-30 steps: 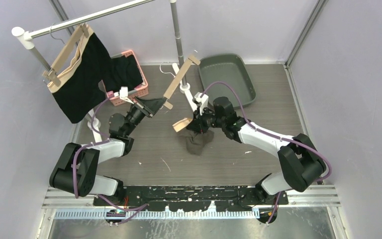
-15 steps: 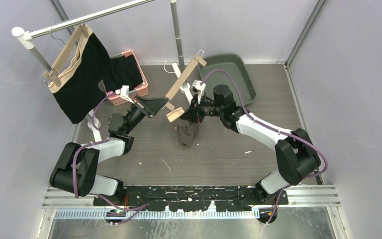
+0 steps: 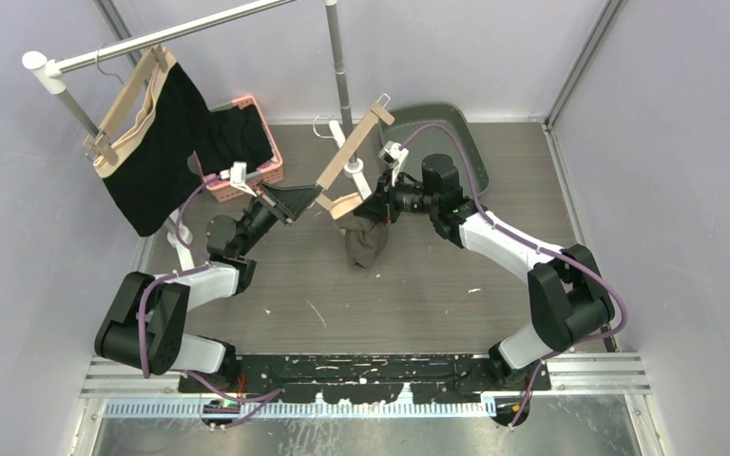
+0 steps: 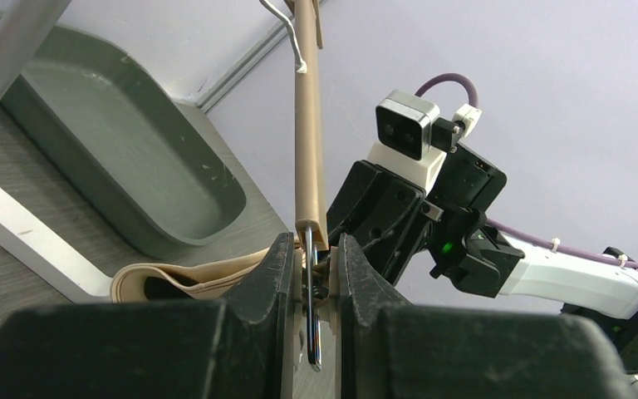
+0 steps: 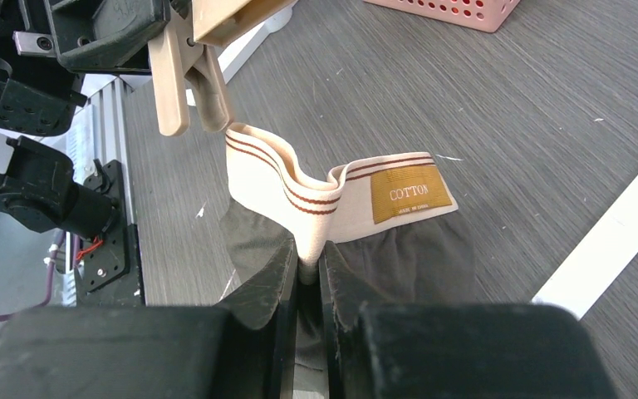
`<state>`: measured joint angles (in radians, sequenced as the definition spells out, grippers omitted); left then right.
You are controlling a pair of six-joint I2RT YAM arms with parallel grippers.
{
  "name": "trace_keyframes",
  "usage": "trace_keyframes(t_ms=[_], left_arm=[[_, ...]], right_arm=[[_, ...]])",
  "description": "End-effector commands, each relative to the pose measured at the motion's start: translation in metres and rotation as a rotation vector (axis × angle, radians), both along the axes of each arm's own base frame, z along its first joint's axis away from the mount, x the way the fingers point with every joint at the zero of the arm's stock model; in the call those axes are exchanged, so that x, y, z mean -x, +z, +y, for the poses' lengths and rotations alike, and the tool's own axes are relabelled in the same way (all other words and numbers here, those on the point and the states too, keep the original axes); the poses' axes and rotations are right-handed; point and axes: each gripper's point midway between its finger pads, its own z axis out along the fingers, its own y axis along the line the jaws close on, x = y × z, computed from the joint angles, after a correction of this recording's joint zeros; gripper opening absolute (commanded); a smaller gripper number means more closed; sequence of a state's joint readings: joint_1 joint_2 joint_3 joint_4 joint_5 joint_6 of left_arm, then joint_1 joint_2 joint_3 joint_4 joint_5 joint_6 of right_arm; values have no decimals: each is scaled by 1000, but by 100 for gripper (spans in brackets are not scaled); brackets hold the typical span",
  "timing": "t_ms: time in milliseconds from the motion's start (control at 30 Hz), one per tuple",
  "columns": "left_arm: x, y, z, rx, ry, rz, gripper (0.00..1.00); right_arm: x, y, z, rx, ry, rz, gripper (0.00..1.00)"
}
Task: Clip the underwear to the hanger
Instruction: Pick up the underwear from the center of the board, then clamp the underwear onto the hanger.
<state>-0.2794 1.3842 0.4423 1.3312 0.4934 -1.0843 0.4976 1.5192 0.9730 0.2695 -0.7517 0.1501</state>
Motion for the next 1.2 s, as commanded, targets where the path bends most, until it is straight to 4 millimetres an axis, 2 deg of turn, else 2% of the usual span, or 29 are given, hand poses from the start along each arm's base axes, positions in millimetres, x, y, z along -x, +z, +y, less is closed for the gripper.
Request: trace_keyframes(t_ms=[0, 533, 733, 1167], left_arm=[[0, 39, 6, 26, 39, -136, 0], [2, 44, 9, 5, 48, -139, 0], [3, 38, 7, -5, 35, -125, 0], [-3, 28, 4, -23, 30, -105, 0]], right_arm=[[-4, 41, 4, -66, 23, -104, 1], [-12, 53, -9, -75, -17, -124, 1], [-11, 60, -8, -86, -9, -135, 1], [-10, 64, -7, -92, 5, -139, 1]])
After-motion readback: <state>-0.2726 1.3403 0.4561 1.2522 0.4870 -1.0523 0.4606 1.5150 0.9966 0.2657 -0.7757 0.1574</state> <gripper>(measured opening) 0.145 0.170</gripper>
